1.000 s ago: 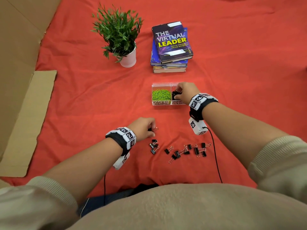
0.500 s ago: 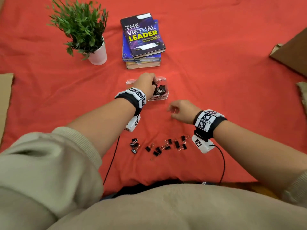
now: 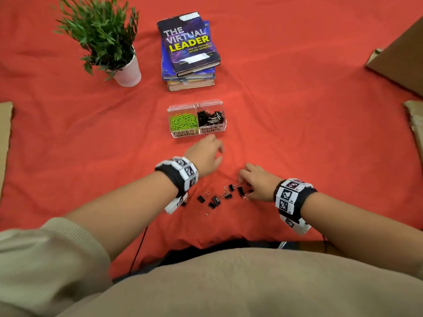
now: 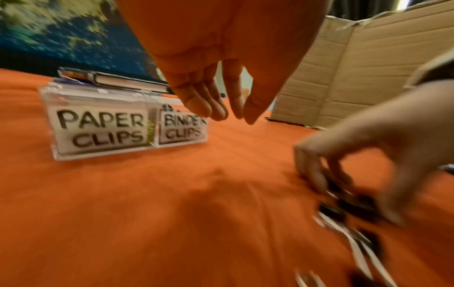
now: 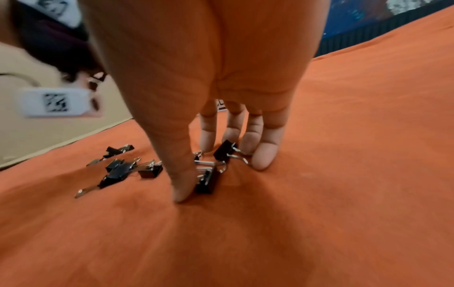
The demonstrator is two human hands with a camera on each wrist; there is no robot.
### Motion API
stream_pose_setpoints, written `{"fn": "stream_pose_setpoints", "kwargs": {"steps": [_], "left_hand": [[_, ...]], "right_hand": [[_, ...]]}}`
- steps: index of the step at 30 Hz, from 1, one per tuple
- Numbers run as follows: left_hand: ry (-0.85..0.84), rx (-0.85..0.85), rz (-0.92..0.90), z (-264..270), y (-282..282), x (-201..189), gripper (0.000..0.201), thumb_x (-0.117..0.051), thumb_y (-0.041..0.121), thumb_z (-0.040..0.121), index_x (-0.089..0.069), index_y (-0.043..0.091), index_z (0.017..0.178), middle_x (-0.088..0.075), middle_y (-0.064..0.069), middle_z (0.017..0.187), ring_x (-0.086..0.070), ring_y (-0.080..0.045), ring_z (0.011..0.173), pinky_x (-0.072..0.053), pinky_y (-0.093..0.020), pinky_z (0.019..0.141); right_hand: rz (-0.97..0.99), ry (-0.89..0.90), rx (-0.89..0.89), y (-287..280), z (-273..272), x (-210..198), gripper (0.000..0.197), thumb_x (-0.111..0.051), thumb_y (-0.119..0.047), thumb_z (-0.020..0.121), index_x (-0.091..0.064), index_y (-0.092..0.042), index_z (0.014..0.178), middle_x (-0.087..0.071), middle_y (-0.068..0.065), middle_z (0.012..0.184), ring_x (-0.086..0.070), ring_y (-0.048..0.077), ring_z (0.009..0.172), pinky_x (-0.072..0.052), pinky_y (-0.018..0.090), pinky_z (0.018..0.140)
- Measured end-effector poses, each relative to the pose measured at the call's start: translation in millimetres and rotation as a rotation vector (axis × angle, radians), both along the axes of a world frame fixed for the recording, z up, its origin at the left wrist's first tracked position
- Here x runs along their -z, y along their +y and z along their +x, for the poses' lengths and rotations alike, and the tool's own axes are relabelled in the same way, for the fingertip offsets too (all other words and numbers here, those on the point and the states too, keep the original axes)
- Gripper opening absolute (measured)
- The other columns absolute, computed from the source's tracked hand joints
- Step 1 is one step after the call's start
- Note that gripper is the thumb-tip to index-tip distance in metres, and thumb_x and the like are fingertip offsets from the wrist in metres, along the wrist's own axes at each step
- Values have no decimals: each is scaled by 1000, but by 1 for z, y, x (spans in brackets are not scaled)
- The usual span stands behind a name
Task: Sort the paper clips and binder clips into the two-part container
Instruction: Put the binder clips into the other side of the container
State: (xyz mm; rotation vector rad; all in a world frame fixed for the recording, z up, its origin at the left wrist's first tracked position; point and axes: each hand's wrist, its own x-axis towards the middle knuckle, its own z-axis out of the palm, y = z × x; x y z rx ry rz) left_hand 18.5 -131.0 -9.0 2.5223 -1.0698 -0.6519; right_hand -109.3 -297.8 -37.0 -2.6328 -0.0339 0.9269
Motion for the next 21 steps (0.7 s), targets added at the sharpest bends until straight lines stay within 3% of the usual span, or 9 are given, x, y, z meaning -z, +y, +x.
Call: {"fn": "stream_pose_setpoints", "kwargs": {"steps": [4, 6, 9, 12, 16, 21], "left_hand": [[62, 171, 147, -45, 24, 15, 21, -60, 37, 84, -56, 22, 99, -56, 3, 104, -58, -19, 95, -42, -28, 71], [77, 178, 182, -56, 31, 23, 29, -63, 43, 82, -54, 22, 101, -55, 2, 106, -57, -20, 96, -43, -30, 72], [81, 165, 237, -69, 36, 31, 41, -64, 47, 82, -53, 17, 107, -53, -1, 110, -57, -23, 98, -47, -35, 76], [62, 162, 242, -79, 38, 36, 39, -61, 38, 86, -51, 12, 113, -51, -6, 114, -56, -26, 105, -50, -40, 83], [36, 132, 177, -82, 42, 37, 28, -53, 26, 85, -52, 11, 109, -52, -7, 111, -56, -28, 105, -50, -41, 82], [11, 26, 112, -75, 54, 33, 32, -53, 30, 83, -53, 16, 112, -52, -2, 109, -54, -24, 105, -51, -40, 82]], "right_hand": [[108, -3, 85, -3, -2, 2, 27, -64, -7, 75, -57, -12, 101, -42, -1, 97, -55, 24, 94, -45, 30, 81], [99, 1, 95, -3, -4, 3, 24, -62, -7, 77, -59, -12, 100, -45, 0, 97, -55, 23, 95, -40, 23, 79], [75, -10, 90, -3, -8, 2, 23, -60, -8, 78, -60, -11, 100, -53, 6, 103, -55, 23, 97, -39, 23, 79], [35, -58, 91, -1, -11, 1, 22, -60, -10, 77, -60, -12, 99, -55, 7, 105, -54, 23, 97, -40, 25, 79], [77, -118, 205, -1, -10, 1, 19, -63, -11, 74, -60, -14, 92, -54, 4, 94, -56, 23, 88, -43, 28, 78], [231, -228, 399, 9, -2, -3, 16, -68, -8, 71, -64, -14, 86, -47, -9, 77, -49, 13, 74, -34, 14, 67]]}}
